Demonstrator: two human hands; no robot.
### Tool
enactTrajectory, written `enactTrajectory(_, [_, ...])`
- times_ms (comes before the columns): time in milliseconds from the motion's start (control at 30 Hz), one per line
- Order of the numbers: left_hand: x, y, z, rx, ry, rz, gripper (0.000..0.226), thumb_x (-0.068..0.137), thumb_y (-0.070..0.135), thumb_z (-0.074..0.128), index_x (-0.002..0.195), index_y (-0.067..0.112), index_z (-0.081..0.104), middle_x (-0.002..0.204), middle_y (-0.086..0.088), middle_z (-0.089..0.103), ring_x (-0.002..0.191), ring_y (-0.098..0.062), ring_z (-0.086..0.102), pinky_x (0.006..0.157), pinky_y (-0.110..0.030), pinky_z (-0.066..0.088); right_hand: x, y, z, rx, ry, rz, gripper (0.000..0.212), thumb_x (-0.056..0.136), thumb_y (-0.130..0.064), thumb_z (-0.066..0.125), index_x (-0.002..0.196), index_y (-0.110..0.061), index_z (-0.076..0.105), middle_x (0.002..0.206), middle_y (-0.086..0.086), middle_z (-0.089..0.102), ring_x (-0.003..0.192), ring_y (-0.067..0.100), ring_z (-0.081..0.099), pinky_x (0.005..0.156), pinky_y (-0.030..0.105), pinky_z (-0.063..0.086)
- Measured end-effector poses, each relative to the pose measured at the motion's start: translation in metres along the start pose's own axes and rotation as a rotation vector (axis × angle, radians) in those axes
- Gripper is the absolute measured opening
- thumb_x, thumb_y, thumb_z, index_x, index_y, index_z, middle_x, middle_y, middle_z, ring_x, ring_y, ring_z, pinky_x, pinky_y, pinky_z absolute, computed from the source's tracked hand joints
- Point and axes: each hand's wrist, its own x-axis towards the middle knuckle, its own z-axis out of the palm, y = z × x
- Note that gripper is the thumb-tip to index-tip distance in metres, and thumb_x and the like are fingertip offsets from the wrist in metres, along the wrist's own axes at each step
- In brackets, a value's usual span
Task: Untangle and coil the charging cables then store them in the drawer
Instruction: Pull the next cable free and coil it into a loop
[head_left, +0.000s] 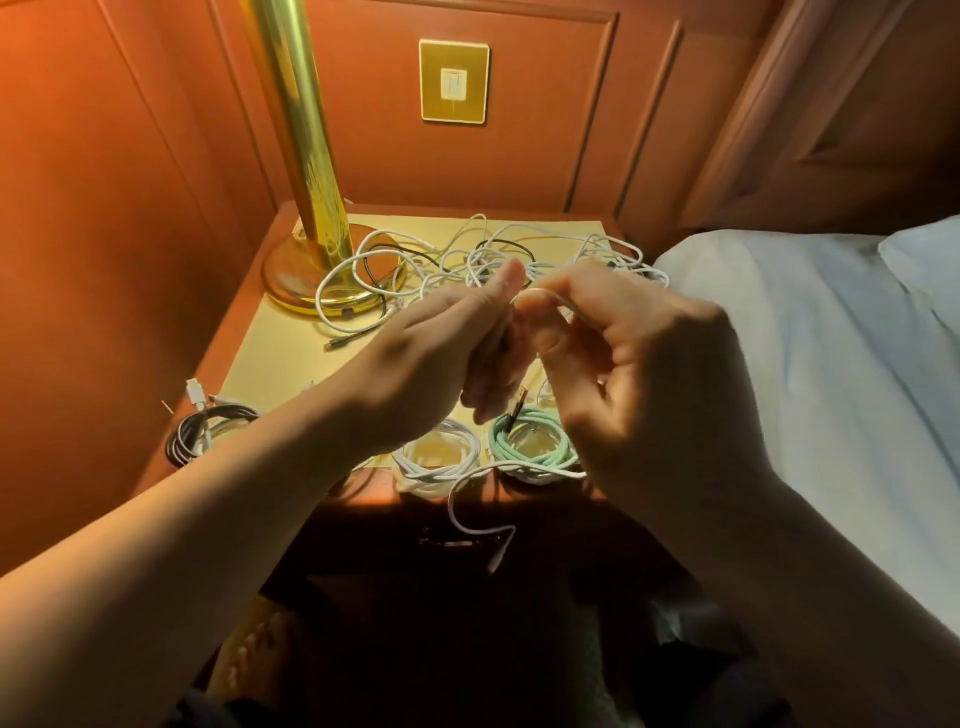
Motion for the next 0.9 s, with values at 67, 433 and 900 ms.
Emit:
enactTrajectory(67, [0.0,0.0,0.004,-0.062,-0.05,-0.052,0.061,0.103,0.047,0.027,0.058,0.016,0.052,0.049,-0.001,0.041,0.046,-0.022,0.036,0.051,-0.031,0.028,0.002,0.007,-0.002,0.048,0.092,0.028,0.018,0.102,-0.034,0.067,0.105,-0.018,0.076,0.082,-0.004,0.071,0.068,0.012,0.064,0.058,0.034,0.054])
enactTrajectory(433, [0.001,0.005,0.013,-0.702,-0.182,-0.175,0.051,0.107,0.035,0.029,0.058,0.023,0.037,0.051,0.008,0.026,0.044,-0.007,0.025,0.043,-0.025,0.022,-0.002,0.022,0.023,0.532,-0.204,0.33,0.03,0.109,-0.026,0.053,0.097,-0.017,0.079,0.055,-0.004,0.059,0.051,0.009,0.046,0.043,0.033,0.034])
enactTrajectory(900, [0.009,0.009,0.013,-0.752,0.531,-0.09,0.047,0.112,0.035,0.031,0.081,0.01,0.057,0.062,0.0,0.054,0.055,-0.012,0.054,0.068,-0.031,0.056,-0.003,0.003,0.015,0.457,-0.759,0.535,0.047,0.111,-0.039,0.041,0.085,-0.017,0.074,0.047,-0.007,0.047,0.047,0.01,0.053,0.063,0.055,0.061])
